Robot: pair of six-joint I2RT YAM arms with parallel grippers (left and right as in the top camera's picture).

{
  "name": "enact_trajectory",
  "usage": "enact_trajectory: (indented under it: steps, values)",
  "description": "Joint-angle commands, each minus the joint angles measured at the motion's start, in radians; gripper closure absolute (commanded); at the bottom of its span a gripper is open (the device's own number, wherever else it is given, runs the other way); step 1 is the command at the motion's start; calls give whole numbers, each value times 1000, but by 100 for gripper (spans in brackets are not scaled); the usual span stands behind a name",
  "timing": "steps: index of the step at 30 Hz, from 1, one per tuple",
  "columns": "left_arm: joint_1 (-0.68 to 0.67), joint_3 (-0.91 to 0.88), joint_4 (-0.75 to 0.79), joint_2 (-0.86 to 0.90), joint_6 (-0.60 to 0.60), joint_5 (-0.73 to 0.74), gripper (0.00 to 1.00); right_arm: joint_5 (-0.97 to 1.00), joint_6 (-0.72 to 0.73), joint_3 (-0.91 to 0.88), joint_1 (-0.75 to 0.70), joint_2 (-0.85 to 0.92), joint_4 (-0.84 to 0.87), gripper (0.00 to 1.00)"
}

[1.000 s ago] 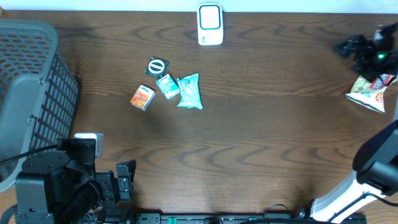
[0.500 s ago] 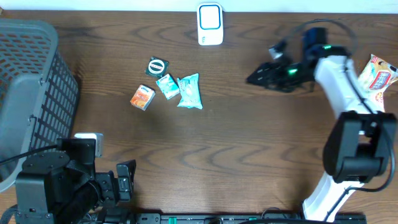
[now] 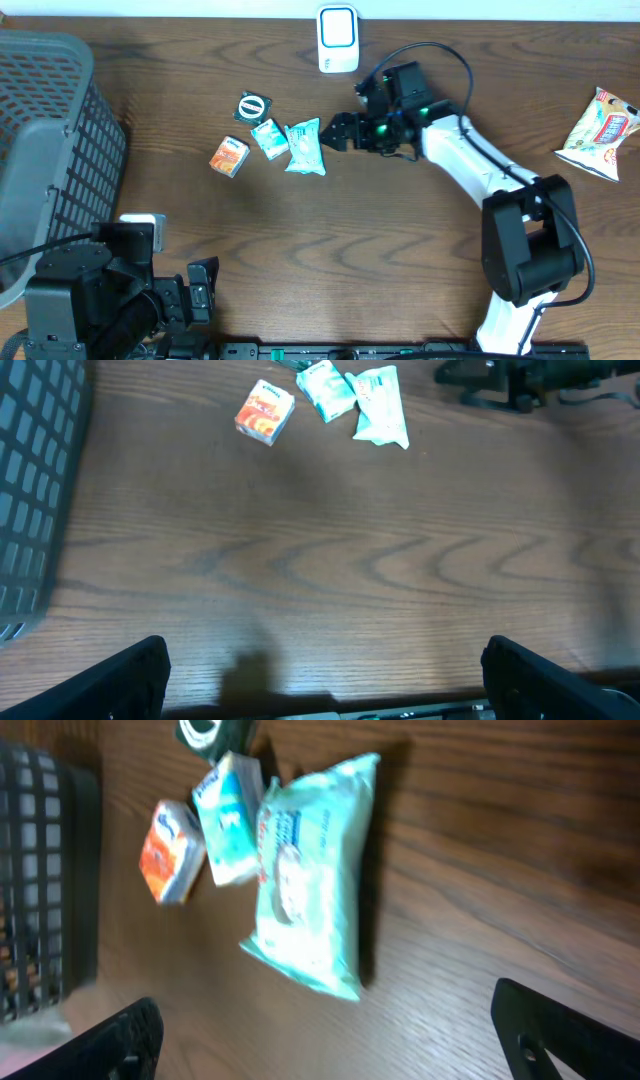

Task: Scan the item barcode
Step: 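Move the right gripper left over the green ZAPPY wipes pack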

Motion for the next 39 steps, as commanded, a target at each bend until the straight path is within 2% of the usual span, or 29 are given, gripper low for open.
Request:
enact_trajectory:
  steps: [1,5,15,20,26,29,32,36,39]
  values:
    - [0,3,0,2,-8,-10,2,164,127,-5,50,8,19,1]
    - [0,3,0,2,-8,-10,2,306,184,-5,96,17,26,1]
    - [0,3,0,2,-8,-10,2,311,183,-5,164,58,116,1]
    - [0,3,0,2,-8,-10,2,298,182,2,189,57,147,18]
    - [0,3,0,2,-8,-10,2,299,116,45,200,45,151,31]
    - [0,3,0,2,-8,-10,3,299,106,50,204,46,153,32]
    - [0,3,0,2,-8,-10,2,319,26,48,229,47,150,33]
    - [0,3,0,2,-8,-10,2,476,2,47,288,51,132,31]
    - [0,3,0,2,-8,-10,2,589,2,47,338,58,127,35]
